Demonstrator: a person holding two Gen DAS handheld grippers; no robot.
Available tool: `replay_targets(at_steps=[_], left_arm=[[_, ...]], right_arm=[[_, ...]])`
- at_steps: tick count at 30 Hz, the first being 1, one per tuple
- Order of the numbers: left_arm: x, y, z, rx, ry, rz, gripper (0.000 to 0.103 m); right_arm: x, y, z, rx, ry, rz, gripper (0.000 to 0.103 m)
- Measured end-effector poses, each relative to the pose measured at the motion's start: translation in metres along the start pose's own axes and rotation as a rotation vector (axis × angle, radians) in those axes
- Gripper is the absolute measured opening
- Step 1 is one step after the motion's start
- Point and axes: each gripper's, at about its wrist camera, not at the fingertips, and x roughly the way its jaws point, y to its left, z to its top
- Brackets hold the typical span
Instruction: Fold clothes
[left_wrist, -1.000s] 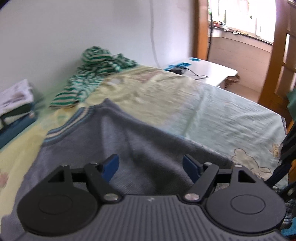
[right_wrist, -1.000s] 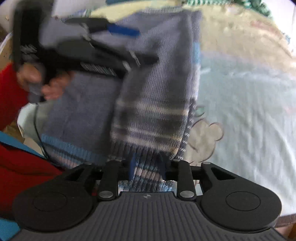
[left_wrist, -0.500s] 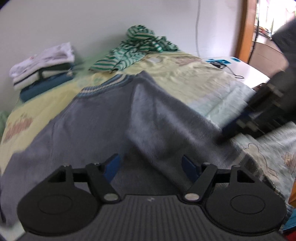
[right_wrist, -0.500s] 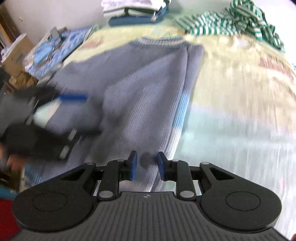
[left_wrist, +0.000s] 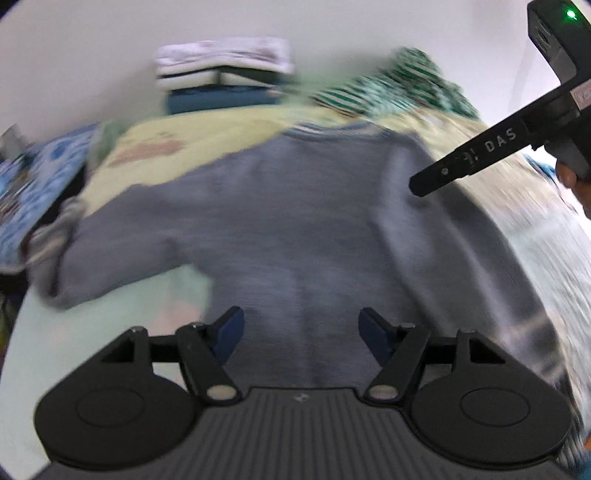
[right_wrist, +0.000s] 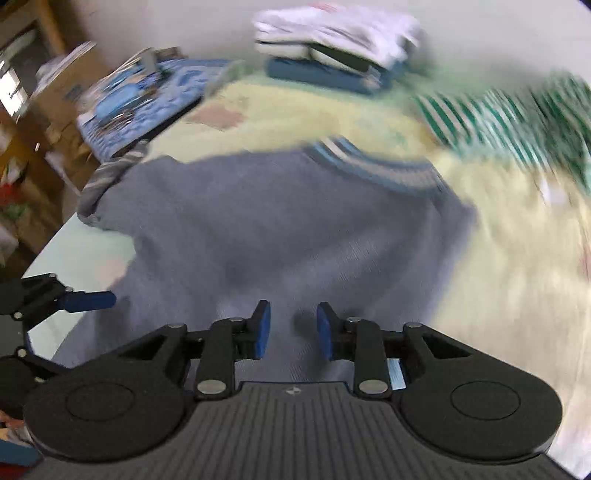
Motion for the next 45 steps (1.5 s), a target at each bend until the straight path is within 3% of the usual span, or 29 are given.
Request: replay_targets(at_steps=[3,6,13,17,20,26,29,31,33,35,38,45], left_arm=[[0.001,0.025,0.004,-0.051,-0.011,0.116,0.074],[0.004,0.057,0.007,-0.106,-0.017,0.232,0.079],[0.021,0.143,0.011,-0.337,0.035,0.315,0.080],[0.035,0.168,0.017,-0.358,0.029,0.297,0.092],[0.040,0.173,0.023,-0.326,-0.001,0.259,0.080],[0.040,0.175,0.019,-0.297,-0.052,0.201,0.077],[0.040,0.177,0.016,-0.291,-0.073,0.170,0.081],[0.040,0.177,0.015,-0.277,-0.082,0.161,0.082],[0.040,0.176,0.013,-0.258,-0.088,0.158,0.082],[0.039,0.175,0.012,-0.243,-0.092,0.154,0.082],[0.040,0.176,0.014,-0.246,-0.087,0.141,0.083],[0.044,0.180,0.024,-0.270,-0.069,0.125,0.083]], right_arm=[[0.016,0.022,0.039,-0.018,-0.032,0.071,0.033],[0.037,0.052,0.084,0.010,-0.063,0.149,0.043],[0.099,0.120,0.151,0.071,-0.030,0.208,0.049],[0.132,0.149,0.168,0.138,0.017,0.233,0.049],[0.151,0.170,0.177,0.158,0.049,0.258,0.052],[0.165,0.237,0.192,-0.030,0.022,0.246,0.056],[0.180,0.266,0.192,-0.160,0.029,0.148,0.060],[0.193,0.276,0.189,-0.211,0.061,0.076,0.057],[0.203,0.277,0.186,-0.222,0.095,0.029,0.042],[0.202,0.271,0.185,-0.208,0.089,0.013,0.036],[0.196,0.259,0.184,-0.160,0.069,0.019,0.009],[0.138,0.213,0.189,0.060,-0.086,0.120,0.008]])
